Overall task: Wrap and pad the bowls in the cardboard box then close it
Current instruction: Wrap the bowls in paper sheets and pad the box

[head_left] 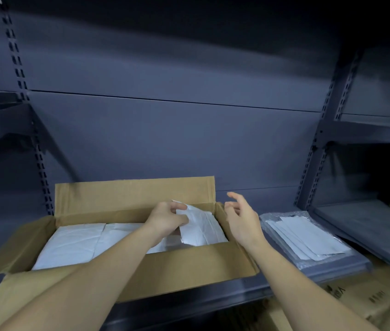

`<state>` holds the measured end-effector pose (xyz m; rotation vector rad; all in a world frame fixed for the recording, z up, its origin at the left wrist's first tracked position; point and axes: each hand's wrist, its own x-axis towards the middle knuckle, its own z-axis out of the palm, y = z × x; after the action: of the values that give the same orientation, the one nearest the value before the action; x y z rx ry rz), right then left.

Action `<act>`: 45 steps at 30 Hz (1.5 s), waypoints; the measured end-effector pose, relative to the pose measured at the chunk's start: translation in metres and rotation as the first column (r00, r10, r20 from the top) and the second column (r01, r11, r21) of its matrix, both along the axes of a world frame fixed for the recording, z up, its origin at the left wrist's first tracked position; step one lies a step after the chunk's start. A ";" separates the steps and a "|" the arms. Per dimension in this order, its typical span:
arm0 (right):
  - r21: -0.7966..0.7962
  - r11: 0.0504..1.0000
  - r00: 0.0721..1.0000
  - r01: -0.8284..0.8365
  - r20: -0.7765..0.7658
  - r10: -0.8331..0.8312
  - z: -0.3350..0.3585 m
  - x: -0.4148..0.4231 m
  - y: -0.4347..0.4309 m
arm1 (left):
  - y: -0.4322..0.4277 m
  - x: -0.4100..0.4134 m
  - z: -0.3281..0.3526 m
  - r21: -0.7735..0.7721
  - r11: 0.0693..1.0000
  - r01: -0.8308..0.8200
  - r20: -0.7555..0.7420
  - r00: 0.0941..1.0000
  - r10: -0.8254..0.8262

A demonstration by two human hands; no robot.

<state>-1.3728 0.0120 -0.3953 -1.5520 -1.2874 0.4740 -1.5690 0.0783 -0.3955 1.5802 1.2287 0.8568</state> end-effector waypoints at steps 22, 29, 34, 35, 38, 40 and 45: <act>0.006 0.994 0.963 -0.108 0.248 0.103 -0.008 0.010 0.010 | 0.005 0.021 0.001 0.477 0.833 0.279 -0.652 0.748 0.123; 0.020 0.995 0.970 -0.096 0.228 0.089 -0.006 0.012 0.015 | 0.010 0.027 -0.002 0.397 0.579 0.712 -0.868 0.496 -0.015; 0.015 0.993 0.966 -0.113 0.237 0.107 -0.007 0.014 0.016 | 0.012 0.037 -0.011 0.290 0.613 0.735 -0.903 0.422 -0.079; 0.012 0.993 0.964 -0.117 0.243 0.111 -0.007 0.015 0.016 | 0.012 0.037 -0.012 0.283 0.630 0.724 -0.888 0.446 -0.114; -0.021 0.991 0.913 -0.135 0.385 0.133 -0.007 0.018 0.018 | 0.015 0.031 -0.013 0.262 0.670 0.694 -0.804 0.541 -0.246; -0.105 0.979 0.810 -0.172 0.551 0.201 -0.005 0.017 0.023 | 0.017 0.026 -0.014 0.251 0.692 0.677 -0.770 0.572 -0.281; -0.475 0.869 0.458 -0.136 0.748 0.481 0.008 0.009 0.038 | 0.021 0.011 -0.011 0.355 0.653 0.669 -0.732 0.633 -0.251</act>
<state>-1.3634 0.0503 -0.3870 -1.9470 -2.4230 0.1230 -1.5579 0.0993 -0.4061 2.7553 0.8541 0.3342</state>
